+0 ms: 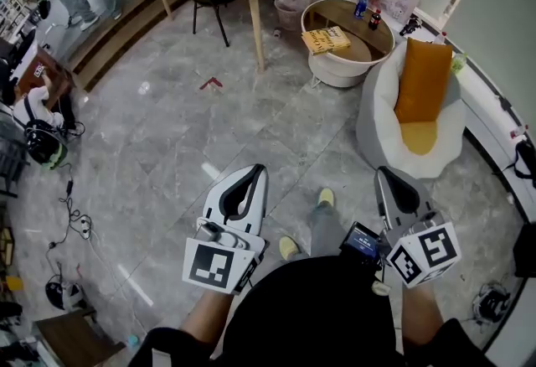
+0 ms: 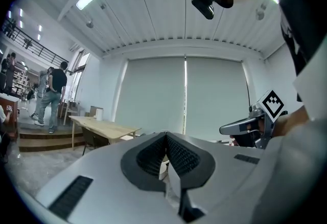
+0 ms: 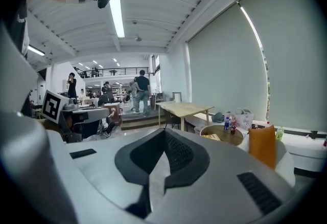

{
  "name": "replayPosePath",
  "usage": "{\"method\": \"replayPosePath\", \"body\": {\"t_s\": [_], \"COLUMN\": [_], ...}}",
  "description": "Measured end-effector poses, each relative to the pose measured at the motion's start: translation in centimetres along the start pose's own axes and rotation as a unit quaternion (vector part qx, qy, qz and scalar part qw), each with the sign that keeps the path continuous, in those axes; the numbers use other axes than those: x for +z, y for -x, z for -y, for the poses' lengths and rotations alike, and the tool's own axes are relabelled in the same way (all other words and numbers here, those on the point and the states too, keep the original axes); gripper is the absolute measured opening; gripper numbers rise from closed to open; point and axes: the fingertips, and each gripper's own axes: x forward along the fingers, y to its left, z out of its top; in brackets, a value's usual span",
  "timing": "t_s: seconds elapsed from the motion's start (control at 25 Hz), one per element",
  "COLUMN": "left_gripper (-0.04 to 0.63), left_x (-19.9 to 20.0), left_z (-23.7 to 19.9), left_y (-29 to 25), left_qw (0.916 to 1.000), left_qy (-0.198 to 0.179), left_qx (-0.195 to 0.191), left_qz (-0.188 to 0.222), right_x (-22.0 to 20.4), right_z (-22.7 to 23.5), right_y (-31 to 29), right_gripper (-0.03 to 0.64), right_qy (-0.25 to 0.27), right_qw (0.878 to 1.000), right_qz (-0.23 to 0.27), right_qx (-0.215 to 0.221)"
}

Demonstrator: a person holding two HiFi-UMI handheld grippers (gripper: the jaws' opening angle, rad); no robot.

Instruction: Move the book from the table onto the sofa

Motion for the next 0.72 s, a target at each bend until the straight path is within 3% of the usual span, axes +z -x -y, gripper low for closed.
{"method": "replayPosePath", "body": {"t_s": [0.24, 0.72], "left_gripper": [0.009, 0.009], "left_x": [0.1, 0.6], "left_z": [-0.6, -2.5], "left_y": [-1.3, -9.7], "left_qw": [1.0000, 0.9998], "left_qy": [-0.006, -0.016], "left_qx": [-0.002, -0.014], "left_qz": [0.006, 0.002], "right_x": [0.5, 1.8], "right_z": [0.9, 8.1], "right_y": [-1.4, -6.7], "right_gripper": [0.005, 0.005], "right_qy": [0.000, -0.022], "right_qw": [1.000, 0.999], "right_qz": [0.011, 0.023], "right_qx": [0.003, -0.014]}}
